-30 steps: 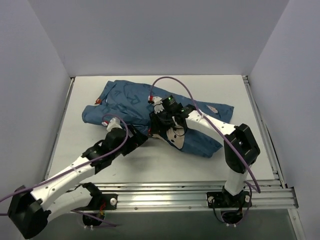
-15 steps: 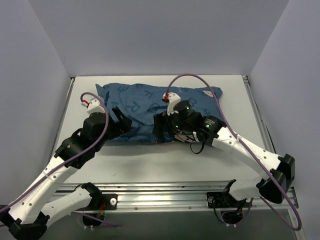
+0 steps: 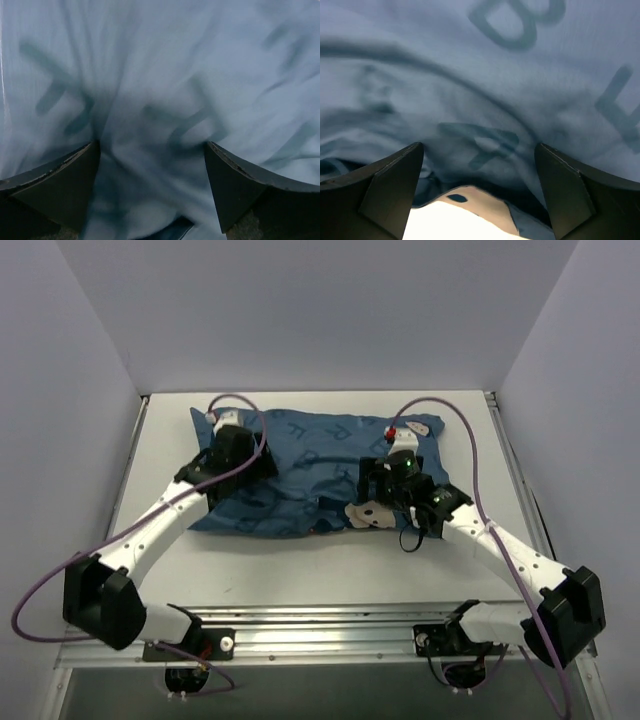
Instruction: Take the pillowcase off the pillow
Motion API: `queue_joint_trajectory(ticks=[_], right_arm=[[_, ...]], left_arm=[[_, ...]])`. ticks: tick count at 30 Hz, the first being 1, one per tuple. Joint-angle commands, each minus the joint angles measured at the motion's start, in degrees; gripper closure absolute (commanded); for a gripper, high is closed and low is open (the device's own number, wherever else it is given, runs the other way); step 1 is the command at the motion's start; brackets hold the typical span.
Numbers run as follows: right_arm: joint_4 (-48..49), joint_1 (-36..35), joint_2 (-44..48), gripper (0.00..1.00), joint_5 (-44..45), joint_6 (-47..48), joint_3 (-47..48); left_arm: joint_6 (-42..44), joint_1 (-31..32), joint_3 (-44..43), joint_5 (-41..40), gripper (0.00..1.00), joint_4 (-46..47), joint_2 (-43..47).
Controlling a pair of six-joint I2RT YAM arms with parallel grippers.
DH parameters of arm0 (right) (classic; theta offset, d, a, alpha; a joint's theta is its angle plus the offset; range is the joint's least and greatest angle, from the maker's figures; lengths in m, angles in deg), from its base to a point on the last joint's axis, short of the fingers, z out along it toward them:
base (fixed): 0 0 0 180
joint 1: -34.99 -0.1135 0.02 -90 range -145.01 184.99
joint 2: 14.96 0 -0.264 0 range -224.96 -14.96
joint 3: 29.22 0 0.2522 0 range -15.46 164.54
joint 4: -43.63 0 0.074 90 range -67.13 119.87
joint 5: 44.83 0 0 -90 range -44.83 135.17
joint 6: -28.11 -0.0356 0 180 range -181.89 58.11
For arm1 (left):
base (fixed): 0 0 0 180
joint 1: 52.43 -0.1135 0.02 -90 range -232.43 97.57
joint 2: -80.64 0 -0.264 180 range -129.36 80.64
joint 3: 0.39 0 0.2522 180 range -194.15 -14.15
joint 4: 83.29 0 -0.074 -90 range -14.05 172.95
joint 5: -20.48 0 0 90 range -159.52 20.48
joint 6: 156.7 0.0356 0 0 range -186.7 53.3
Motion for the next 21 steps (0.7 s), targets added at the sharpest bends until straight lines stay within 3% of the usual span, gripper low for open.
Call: queue_joint_trajectory(ticks=[1,3,5,10,15,21], right_arm=[[0.4,-0.2,2.1,0.12,1.7,-4.4,-7.0],[-1.3,-0.1,4.7,0.13,2.0,-6.4,-9.8],[-4.2,-0.1,9.4,0.14,2.3,-9.5,-12.3],[-6.5,-0.3,15.7,0.16,1.4,-9.0,-9.7],[0.0,-0.3,8.1,0.12,1.6,-2.4,-0.4],[8.9,-0.2,-6.1,0.08,5.9,2.6,8.5]], left_arm=[[-6.2,-0.1,11.2,3.3,0.06,0.7,8.2],[-10.0,-0.1,20.6,4.2,0.06,-0.7,13.3],[-11.1,0.0,24.6,5.9,0.06,-4.9,21.6],[-8.5,-0.4,21.6,5.8,0.06,-14.6,33.5],[-3.9,-1.0,13.6,-1.5,0.06,-10.3,29.5],[2.3,-5.0,3.6,-5.6,0.06,-0.9,12.4]])
